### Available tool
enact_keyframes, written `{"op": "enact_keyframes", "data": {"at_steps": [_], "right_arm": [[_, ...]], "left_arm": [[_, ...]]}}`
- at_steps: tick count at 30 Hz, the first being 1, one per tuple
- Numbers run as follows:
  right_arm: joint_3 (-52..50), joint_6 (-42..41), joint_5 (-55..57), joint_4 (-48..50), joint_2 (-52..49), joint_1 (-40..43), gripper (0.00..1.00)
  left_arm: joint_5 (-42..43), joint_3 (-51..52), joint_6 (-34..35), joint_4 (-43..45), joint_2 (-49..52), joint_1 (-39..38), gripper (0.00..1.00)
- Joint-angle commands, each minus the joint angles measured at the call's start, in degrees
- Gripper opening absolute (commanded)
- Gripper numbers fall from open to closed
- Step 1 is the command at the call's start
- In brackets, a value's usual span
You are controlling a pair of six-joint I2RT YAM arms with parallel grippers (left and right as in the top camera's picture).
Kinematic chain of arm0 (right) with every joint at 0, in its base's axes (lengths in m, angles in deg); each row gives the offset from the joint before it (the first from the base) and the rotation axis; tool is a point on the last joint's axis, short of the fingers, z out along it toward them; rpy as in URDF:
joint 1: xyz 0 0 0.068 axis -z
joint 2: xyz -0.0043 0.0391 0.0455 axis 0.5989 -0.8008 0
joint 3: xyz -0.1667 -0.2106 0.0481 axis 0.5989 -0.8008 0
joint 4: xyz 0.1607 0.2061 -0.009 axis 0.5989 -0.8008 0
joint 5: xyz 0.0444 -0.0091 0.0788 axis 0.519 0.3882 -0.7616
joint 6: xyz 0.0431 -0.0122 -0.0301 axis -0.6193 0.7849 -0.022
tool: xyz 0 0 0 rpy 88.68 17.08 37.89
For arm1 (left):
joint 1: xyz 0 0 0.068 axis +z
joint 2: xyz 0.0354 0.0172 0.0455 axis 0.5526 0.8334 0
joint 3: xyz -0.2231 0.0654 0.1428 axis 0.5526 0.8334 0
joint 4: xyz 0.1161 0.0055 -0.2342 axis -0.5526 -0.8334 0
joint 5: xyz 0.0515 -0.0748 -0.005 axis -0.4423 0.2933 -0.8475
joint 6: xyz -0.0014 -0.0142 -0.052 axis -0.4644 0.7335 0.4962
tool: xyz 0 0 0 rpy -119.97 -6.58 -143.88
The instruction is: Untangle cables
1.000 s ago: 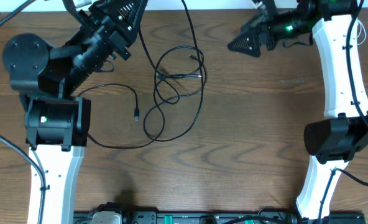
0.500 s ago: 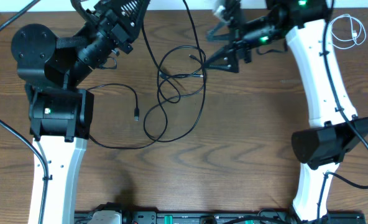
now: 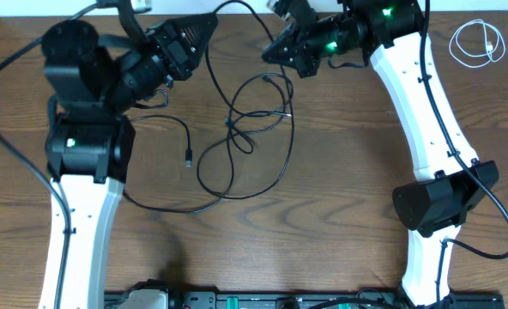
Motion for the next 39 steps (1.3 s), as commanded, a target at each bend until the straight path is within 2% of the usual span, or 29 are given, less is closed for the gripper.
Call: {"op": "enact_keyframes", "data": {"at_steps": [1, 4, 5, 8, 9, 11, 13, 16, 18, 22, 23, 26, 31, 32, 33, 34, 35, 39], "right_arm": [[-0.31, -7.91, 8.02, -1.2, -0.15, 0.28, 0.01], [-0.31, -3.39, 8.0, -3.19, -0.17, -0.07, 0.02], [-0.33, -1.81, 7.98, -4.0, -0.22, -0.24, 0.1], [-0.42, 0.68, 7.96, -5.66, -0.59, -0.74, 0.56], [-0.52, 0.68, 7.96, -5.81, -0.72, -0.96, 0.66], [-0.85, 0.68, 7.91, -5.88, -0.74, -1.01, 0.71], [-1.22, 1.6, 7.61, -6.38, -0.74, -1.01, 0.72], [-2.84, 3.96, 5.55, -6.6, -0.74, -1.16, 0.7], [-5.29, 4.96, 4.37, -5.33, -0.74, -1.53, 0.59], [-7.91, 4.94, 4.26, -3.04, -0.74, -1.86, 0.36], [-8.33, 4.94, 4.26, -2.67, -0.74, -1.9, 0.24], [-8.52, 4.61, 4.24, -2.49, -0.74, -1.9, 0.01], [-8.46, -0.81, 4.33, -1.66, 0.11, -0.24, 0.01], [-8.37, -1.62, 4.33, -1.73, 0.7, 0.63, 0.01], [-8.37, -2.45, 4.7, -1.68, 1.22, 1.51, 0.01], [-8.37, -4.79, 6.62, -1.6, 2.82, 3.63, 0.01], [-8.37, -6.1, 7.89, -1.51, 3.63, 4.7, 0.01], [-8.37, -11.65, 12.5, -1.64, 7.28, 9.81, 0.01]], "left_arm": [[2.01, -0.31, -3.04, -1.22, 2.27, 0.02, 0.07], [5.03, -0.31, -2.97, 0.66, 3.45, 0.02, 0.08], [6.4, -0.31, -2.67, 2.1, 3.61, 0.02, 0.07], [8.85, -0.33, -0.9, 6.01, 3.28, 0.02, 0.07], [9.75, -0.33, -0.11, 7.56, 2.8, 0.02, 0.08], [9.68, -0.33, 0.04, 7.69, 2.25, 0.02, 0.08], [9.7, -0.33, 0.07, 7.65, 1.81, 0.02, 0.07], [9.68, -0.33, 0.98, 7.67, 1.31, 0.02, 0.07], [9.68, -0.33, 1.11, 7.63, 1.25, 0.02, 0.07], [9.66, -0.33, 1.09, 7.63, 1.27, 0.02, 0.08], [9.64, -0.33, 1.07, 7.63, 1.27, 0.02, 0.08], [9.2, -0.31, 0.28, 7.19, 1.6, 0.02, 0.07], [5.64, 0.07, -6.32, 0.24, 2.84, 0.02, 0.08], [4.04, 0.15, -8.39, -2.67, 3.13, 0.02, 0.15], [2.43, 0.15, -10.62, -5.68, 3.5, 0.02, 0.26], [-0.96, 0.17, -15.32, -11.76, 4.09, 0.02, 0.46], [-3.17, 0.17, -17.42, -14.38, 4.44, 0.0, 0.53], [-10.62, 0.17, -21.16, -22.36, 5.66, -0.09, 0.6]]}}
